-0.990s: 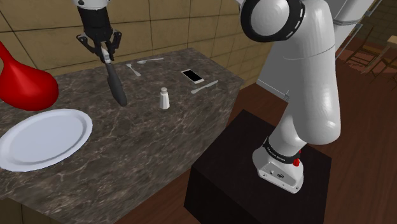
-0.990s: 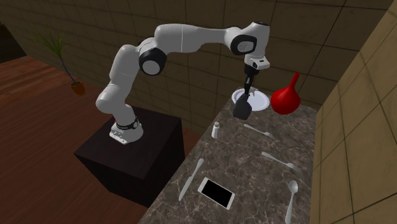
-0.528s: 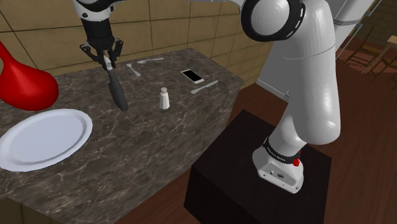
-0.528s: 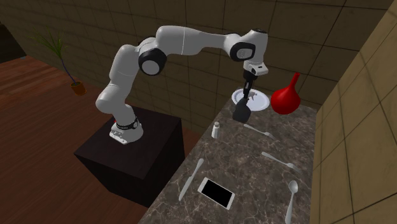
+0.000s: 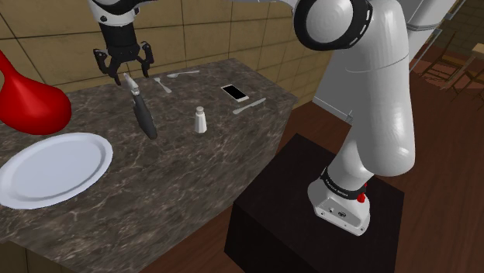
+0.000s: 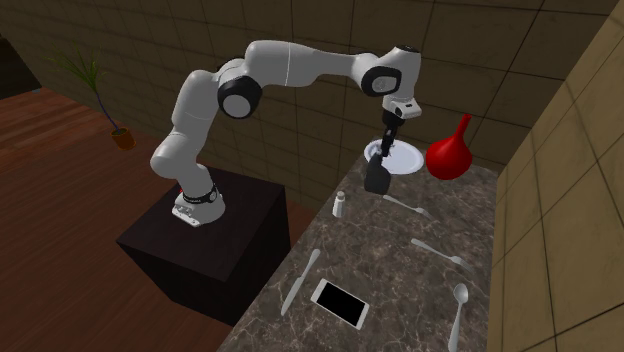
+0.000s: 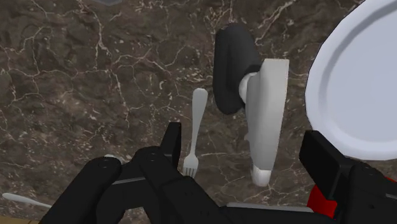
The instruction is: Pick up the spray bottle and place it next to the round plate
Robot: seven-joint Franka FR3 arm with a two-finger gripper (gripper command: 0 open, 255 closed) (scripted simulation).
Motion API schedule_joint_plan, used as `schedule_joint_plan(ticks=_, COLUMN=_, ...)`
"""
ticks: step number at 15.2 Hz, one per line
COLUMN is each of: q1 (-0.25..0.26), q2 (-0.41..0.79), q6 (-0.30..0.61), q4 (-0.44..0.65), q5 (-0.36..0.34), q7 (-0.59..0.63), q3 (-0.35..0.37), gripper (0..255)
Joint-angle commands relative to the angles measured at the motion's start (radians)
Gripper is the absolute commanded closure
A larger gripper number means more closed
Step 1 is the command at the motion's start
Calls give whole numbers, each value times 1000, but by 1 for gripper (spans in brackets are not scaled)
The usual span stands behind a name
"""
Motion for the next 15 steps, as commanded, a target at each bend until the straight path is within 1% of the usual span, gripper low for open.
schedule_joint_plan(ticks=1, q1=0, q2=0, q6=0, q4=0, q5=0, q7=0, q3=0, gripper=0)
schedule_joint_plan(ticks=3, q1=0, q2=0, q6=0, q4=0, q5=0, q7=0, q3=0, gripper=0)
schedule_joint_plan(ticks=7, q1=16, q2=15, q6=-137, q4=153, q5=0, q7=-7, q3=1, gripper=0)
schedule_joint_plan(ticks=15, q1=16, q2=15, q6=-137, q4=152, q5=0, q7=-7, q3=1, gripper=0)
